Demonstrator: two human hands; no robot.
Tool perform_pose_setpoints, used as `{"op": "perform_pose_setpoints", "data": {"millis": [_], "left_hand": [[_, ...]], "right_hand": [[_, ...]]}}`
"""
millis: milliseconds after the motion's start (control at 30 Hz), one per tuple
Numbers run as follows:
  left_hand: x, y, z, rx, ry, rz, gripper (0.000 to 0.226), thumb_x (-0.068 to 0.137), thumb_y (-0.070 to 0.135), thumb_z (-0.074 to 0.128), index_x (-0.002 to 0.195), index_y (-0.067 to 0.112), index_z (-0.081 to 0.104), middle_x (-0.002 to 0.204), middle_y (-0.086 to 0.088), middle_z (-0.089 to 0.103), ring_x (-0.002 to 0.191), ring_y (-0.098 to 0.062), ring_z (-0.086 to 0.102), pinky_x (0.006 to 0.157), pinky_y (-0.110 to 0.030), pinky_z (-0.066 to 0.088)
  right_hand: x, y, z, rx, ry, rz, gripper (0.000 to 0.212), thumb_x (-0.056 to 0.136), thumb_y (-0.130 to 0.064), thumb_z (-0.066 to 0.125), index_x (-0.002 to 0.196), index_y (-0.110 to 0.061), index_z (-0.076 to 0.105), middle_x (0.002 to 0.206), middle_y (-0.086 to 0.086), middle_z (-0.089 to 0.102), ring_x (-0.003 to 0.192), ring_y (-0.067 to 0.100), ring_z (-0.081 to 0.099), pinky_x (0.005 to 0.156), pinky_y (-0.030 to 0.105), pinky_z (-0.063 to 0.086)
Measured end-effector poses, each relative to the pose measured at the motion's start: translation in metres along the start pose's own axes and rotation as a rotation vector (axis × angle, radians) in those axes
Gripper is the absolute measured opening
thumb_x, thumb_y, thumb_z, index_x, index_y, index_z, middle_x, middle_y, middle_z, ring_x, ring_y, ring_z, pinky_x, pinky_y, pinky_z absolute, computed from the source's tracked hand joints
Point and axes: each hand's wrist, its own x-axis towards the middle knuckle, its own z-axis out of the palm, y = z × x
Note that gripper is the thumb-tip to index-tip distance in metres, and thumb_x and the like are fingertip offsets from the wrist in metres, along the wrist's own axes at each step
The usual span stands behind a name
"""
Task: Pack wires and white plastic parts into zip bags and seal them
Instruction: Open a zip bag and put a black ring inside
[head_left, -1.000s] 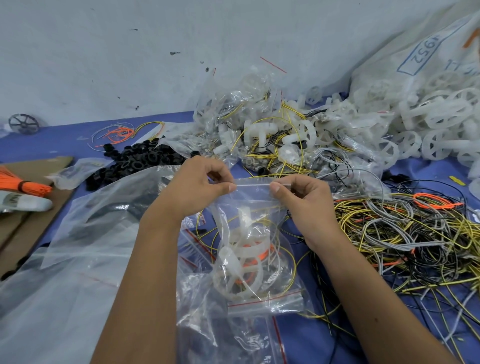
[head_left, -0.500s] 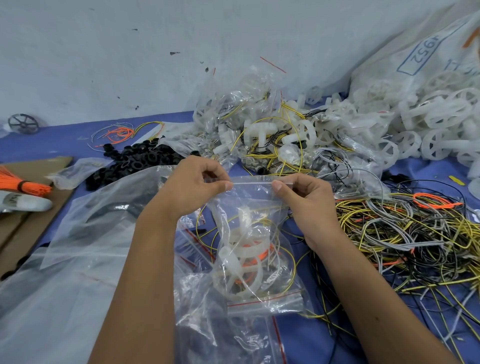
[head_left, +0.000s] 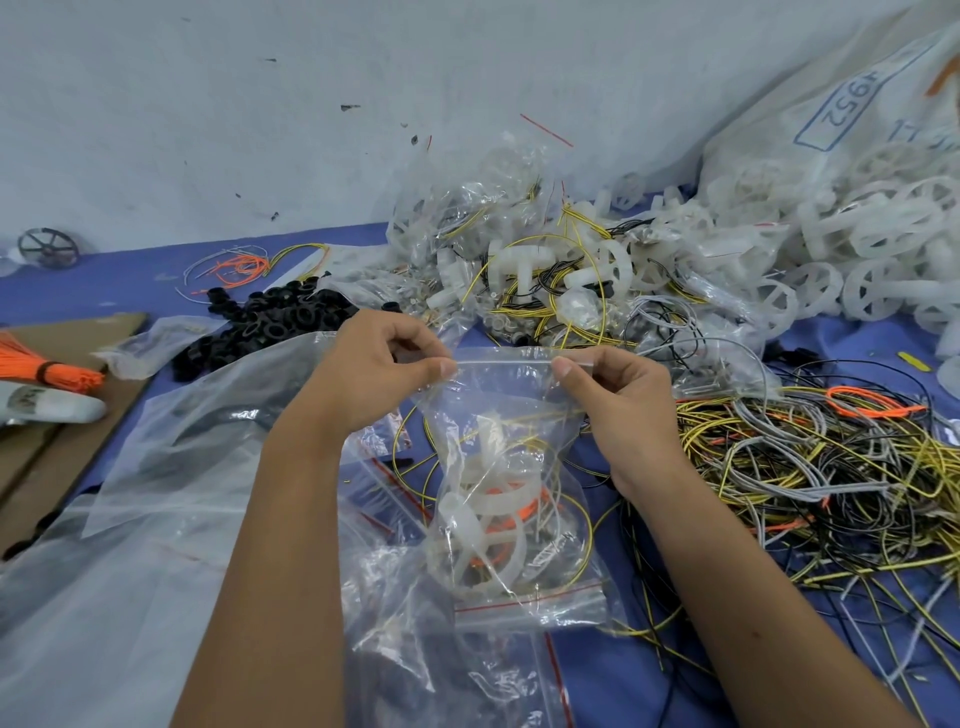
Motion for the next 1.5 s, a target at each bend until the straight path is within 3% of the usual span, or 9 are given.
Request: {"op": "perform_pose_setpoints", "data": {"millis": [100,333,567,733,900,1100,1200,1400,1500], "left_hand": [[-0.001,-0.006,-0.005,-0.016,0.006,-0.014,0.007,0.084,0.006,0.082,0.081,0.005,0.076,0.07,-0.005,0.072,0.062,-0.007,0.066,0.063,-0.018,0.052],[-0.003,-0.005,-0.008,-0.026,0.007,0.044,0.017,0.083,-0.004,0.079,0.075,0.009,0.073,0.066,0.002,0.07,0.06,-0.001,0.064,0.063,-0.012,0.049],[-0.004,-0.012,-0.009,-0.127,0.01,-0.032,0.013,0.086,-0.002,0.077,0.078,0.008,0.074,0.066,0.003,0.073,0.062,-0.004,0.067,0.063,-0.013,0.05],[-0.004,-0.015,-0.015,-0.125,0.068,-0.004,0.014,0.084,0.001,0.08,0.075,0.01,0.074,0.079,-0.03,0.07,0.07,-0.028,0.057,0.068,-0.036,0.045],[-0.003,-0.014,-0.013,-0.196,0.064,-0.015,0.012,0.088,0.002,0.075,0.079,0.008,0.071,0.074,-0.014,0.071,0.068,-0.016,0.062,0.067,-0.027,0.051],[-0.011,-0.008,0.0,-0.347,-0.376,-0.374,0.048,0.076,0.043,0.078,0.109,0.009,0.071,0.098,-0.007,0.08,0.082,-0.02,0.077,0.065,-0.025,0.06],[-0.011,-0.008,0.007,-0.315,-0.502,-0.374,0.023,0.092,0.028,0.073,0.101,0.007,0.077,0.098,-0.013,0.079,0.081,-0.026,0.077,0.064,-0.029,0.061],[-0.006,-0.006,0.011,-0.393,-0.284,-0.268,0.041,0.102,0.015,0.06,0.067,0.015,0.079,0.076,-0.009,0.076,0.048,-0.007,0.059,0.045,-0.018,0.047],[0.0,-0.006,0.012,-0.475,-0.105,-0.274,0.04,0.104,0.015,0.057,0.069,0.013,0.077,0.075,-0.012,0.074,0.056,-0.02,0.06,0.053,-0.028,0.049]], "right_hand": [[0.001,-0.001,0.0,0.033,0.037,0.016,0.01,0.088,-0.014,0.077,0.082,-0.022,0.08,0.091,0.018,0.074,0.075,0.017,0.062,0.069,0.029,0.055],[-0.001,-0.002,0.001,0.029,0.044,0.027,0.01,0.088,-0.016,0.078,0.081,-0.024,0.08,0.095,0.021,0.073,0.08,0.021,0.061,0.079,0.043,0.054],[0.0,-0.002,0.0,0.053,0.065,0.058,0.004,0.089,-0.014,0.077,0.087,-0.016,0.078,0.078,0.007,0.074,0.07,0.011,0.063,0.066,0.027,0.055],[0.0,-0.002,0.0,0.094,0.079,0.063,0.004,0.091,-0.012,0.074,0.089,-0.014,0.077,0.08,-0.003,0.076,0.071,0.006,0.067,0.065,0.019,0.054],[-0.001,-0.005,0.0,0.1,0.08,0.04,0.011,0.09,-0.013,0.075,0.082,-0.02,0.08,0.083,0.008,0.078,0.082,0.028,0.074,0.077,0.038,0.06],[-0.001,-0.006,0.001,0.13,0.085,-0.006,0.016,0.089,-0.013,0.075,0.079,-0.025,0.081,0.082,0.0,0.078,0.078,0.011,0.071,0.071,0.021,0.057],[0.0,-0.006,0.0,0.14,0.064,0.005,0.017,0.091,-0.013,0.073,0.08,-0.024,0.08,0.08,-0.003,0.076,0.075,0.009,0.068,0.07,0.021,0.057],[-0.006,-0.012,0.002,-0.119,-0.323,0.116,0.053,0.087,-0.058,0.066,0.099,-0.008,0.075,0.087,0.0,0.075,0.076,0.007,0.071,0.071,0.018,0.054],[-0.011,-0.018,0.004,-0.175,-0.618,0.179,0.048,0.074,-0.068,0.076,0.11,-0.037,0.072,0.108,-0.007,0.076,0.1,0.011,0.073,0.082,0.022,0.057]]}}
